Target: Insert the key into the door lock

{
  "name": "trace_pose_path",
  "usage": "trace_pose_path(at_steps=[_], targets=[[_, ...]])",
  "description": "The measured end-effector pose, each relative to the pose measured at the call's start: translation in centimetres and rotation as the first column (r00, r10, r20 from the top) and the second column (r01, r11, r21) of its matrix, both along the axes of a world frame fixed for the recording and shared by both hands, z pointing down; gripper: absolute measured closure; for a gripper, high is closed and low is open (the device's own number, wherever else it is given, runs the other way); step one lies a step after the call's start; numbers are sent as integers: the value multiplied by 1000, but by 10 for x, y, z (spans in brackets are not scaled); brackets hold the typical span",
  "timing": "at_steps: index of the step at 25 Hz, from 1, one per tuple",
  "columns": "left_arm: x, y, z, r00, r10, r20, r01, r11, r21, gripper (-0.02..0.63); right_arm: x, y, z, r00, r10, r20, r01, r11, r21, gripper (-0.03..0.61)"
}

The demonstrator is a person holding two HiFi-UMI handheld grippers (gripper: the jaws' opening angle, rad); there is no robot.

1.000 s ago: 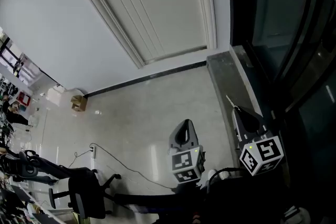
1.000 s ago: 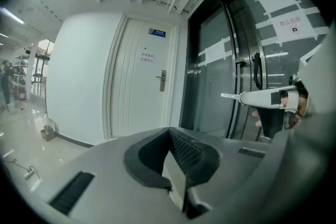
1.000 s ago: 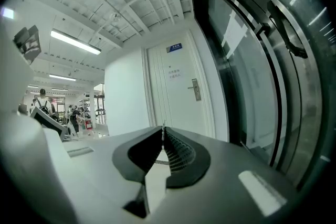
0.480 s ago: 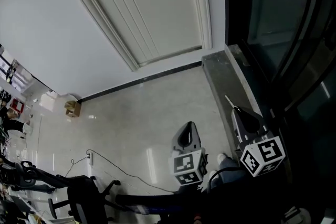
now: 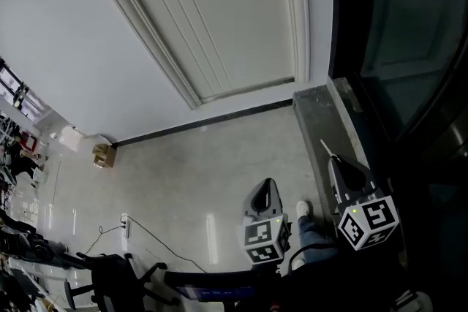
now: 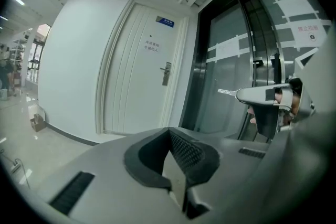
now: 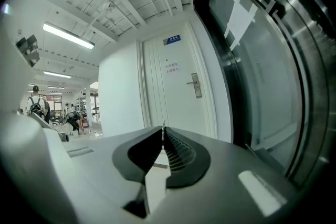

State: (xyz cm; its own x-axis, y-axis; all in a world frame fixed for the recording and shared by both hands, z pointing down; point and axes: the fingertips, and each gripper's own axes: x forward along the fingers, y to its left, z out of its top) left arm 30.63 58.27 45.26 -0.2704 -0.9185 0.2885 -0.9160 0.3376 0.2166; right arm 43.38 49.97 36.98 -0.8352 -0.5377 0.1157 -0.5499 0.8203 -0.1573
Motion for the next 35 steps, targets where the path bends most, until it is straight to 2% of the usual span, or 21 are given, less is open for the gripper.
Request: trace_pose_path(at_steps=[3, 7, 13, 18, 26, 31, 35], targets=[[-37, -40, -3, 1000, -17, 6, 17, 1000, -4, 612, -36, -44, -2, 1000, -16, 3, 16, 1000, 1, 566], [-84, -105, -17, 1000, -21, 17, 20, 999, 27, 612, -81, -105, -11, 1000, -30, 8, 30, 999, 19, 566], [-128, -186, -33, 999, -25, 26, 24, 998, 56, 612, -125, -181, -23, 999, -48, 14, 48, 998, 37, 566], [-155, -228, -44, 999, -22, 36, 19, 996, 83, 612, -155, -221, -34, 998, -58, 38, 56, 997, 59, 566], [-220, -274, -36, 999, -24, 41, 21, 997, 68, 612, -216, -264, -17, 998, -65, 19, 65, 998, 26, 566], [-280, -327, -47, 999, 7, 51, -13, 994, 106, 612, -274, -310, -25, 999, -22, 49, 19, 998, 59, 566], [-336, -370, -71, 994, 39, 105, -54, 989, 141, 612, -323, -346, -44, 997, 5, 81, -14, 995, 102, 566]])
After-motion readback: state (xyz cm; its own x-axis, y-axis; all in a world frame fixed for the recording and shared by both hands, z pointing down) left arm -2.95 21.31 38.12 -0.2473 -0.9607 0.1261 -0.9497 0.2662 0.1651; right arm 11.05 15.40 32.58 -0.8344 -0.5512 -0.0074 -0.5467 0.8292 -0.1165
